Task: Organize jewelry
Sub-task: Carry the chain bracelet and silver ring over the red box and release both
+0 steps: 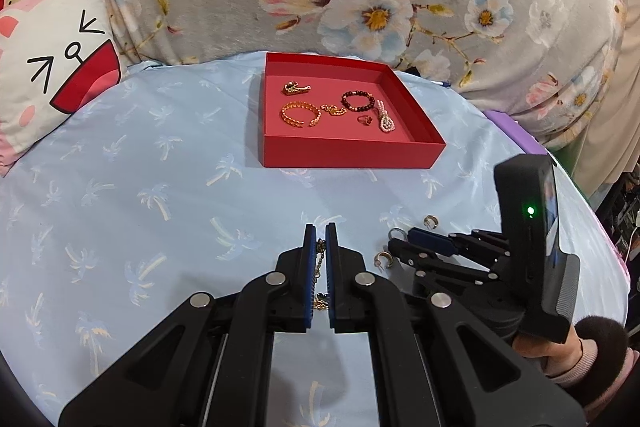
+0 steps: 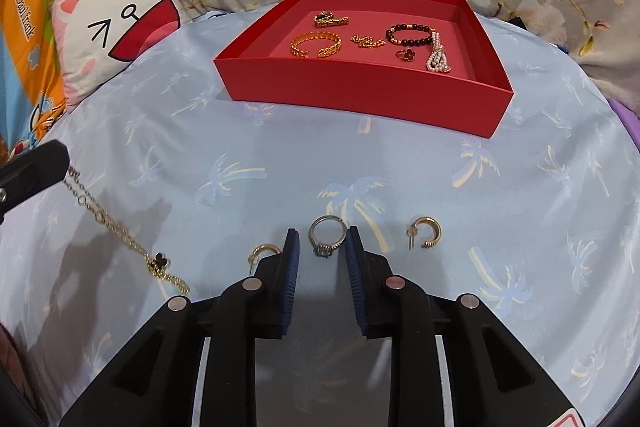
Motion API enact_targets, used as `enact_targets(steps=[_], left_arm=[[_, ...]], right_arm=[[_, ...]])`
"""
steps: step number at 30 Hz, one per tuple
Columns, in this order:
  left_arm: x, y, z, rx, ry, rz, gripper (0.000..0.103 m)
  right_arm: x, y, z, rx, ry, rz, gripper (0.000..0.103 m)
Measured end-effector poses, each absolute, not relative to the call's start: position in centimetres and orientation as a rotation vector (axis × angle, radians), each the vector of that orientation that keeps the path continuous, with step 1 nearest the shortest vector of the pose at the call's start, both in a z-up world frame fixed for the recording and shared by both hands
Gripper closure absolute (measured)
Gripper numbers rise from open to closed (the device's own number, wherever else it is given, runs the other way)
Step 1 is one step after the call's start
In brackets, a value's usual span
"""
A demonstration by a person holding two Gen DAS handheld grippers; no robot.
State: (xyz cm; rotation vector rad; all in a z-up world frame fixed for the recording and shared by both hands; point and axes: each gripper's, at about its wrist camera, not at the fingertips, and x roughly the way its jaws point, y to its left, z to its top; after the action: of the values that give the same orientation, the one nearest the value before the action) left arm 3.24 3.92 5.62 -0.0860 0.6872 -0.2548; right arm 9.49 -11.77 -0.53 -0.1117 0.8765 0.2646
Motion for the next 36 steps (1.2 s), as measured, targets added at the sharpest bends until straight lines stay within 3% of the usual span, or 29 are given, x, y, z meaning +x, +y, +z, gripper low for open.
enact_targets(steps=[5, 11, 21, 30, 36], left_arm=[[3.3, 3.8, 5.5, -0.084, 0.693, -0.258, 0.099], [3.3, 3.9, 6.0, -0.088, 0.68, -0.261, 0.099], [5.8, 3.5, 13.1, -0.011, 0.579, -0.259, 0.099], [13.3, 1.7, 19.8, 0.017, 0.49, -0.25, 0.099], [20.6, -0.2, 21.1, 0.014, 0.479, -0.23, 0.099]], right_arm=[[9.4, -12.4, -0.4, -0.094, 0.872, 0.262, 0.093], [8.9, -13.2, 0.7, -0.075, 0.846, 0.277, 0.093], [8.6, -14.6, 7.1, -0.045, 0.757, 0.315, 0.093], [15.1, -15.2, 13.3, -0.037, 0.707, 0.295, 0.093], [22.4, -15.3, 13.8, -0.001, 0.746, 0.282, 0.093]])
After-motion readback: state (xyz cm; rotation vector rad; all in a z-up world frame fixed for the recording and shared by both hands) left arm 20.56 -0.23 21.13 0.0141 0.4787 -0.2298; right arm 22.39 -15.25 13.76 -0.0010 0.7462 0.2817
